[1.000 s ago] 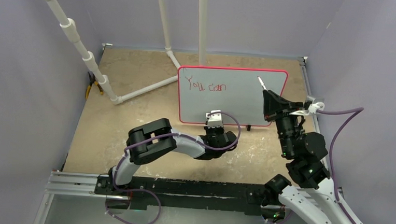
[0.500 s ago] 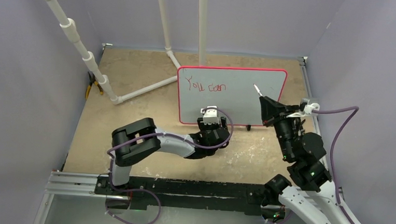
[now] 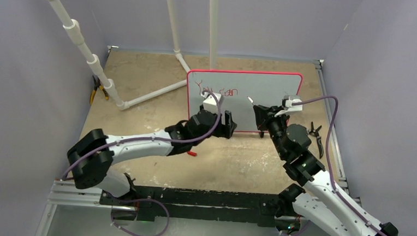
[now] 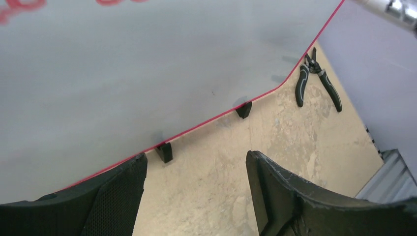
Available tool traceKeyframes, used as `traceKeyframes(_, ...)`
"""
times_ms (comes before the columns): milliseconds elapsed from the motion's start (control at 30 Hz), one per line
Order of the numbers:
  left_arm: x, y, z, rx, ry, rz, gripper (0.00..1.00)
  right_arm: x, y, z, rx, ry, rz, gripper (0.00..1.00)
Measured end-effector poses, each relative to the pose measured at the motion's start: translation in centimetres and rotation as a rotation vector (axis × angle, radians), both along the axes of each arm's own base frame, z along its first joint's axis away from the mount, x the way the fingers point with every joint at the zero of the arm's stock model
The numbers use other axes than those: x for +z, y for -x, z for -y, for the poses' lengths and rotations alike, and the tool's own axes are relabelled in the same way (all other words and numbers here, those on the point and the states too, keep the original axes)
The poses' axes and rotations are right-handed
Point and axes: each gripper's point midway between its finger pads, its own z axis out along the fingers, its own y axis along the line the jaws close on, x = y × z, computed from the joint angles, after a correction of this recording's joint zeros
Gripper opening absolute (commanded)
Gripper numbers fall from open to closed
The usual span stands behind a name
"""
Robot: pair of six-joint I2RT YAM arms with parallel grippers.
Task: Write a sentence on the whiteboard
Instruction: Adjust the whiteboard stand at the center of the board, then write a sentence on the whiteboard.
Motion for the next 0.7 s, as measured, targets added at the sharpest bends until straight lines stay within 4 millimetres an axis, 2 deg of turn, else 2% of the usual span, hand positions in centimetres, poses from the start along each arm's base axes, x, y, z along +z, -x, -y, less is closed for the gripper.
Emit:
traceKeyframes(267,5.8,-2.4,-4.2,-0.163,-0.029,0.0,0.72,0.3,-0.8,-0.1,-0.016,-0.019,0.039,0.0)
traceKeyframes(533,9.2,-4.1,-8.4,-0.291,-0.046,-0.015,0.71,0.3,-1.6,0.1,-0.035,-0.018,0.054,0.0)
traceKeyframes(700,11.9,-5.0,-11.6,-0.251,-0.072,0.044,0.71,-0.3,-2.1,0.9,-0.06,-0.013,0.049,0.0)
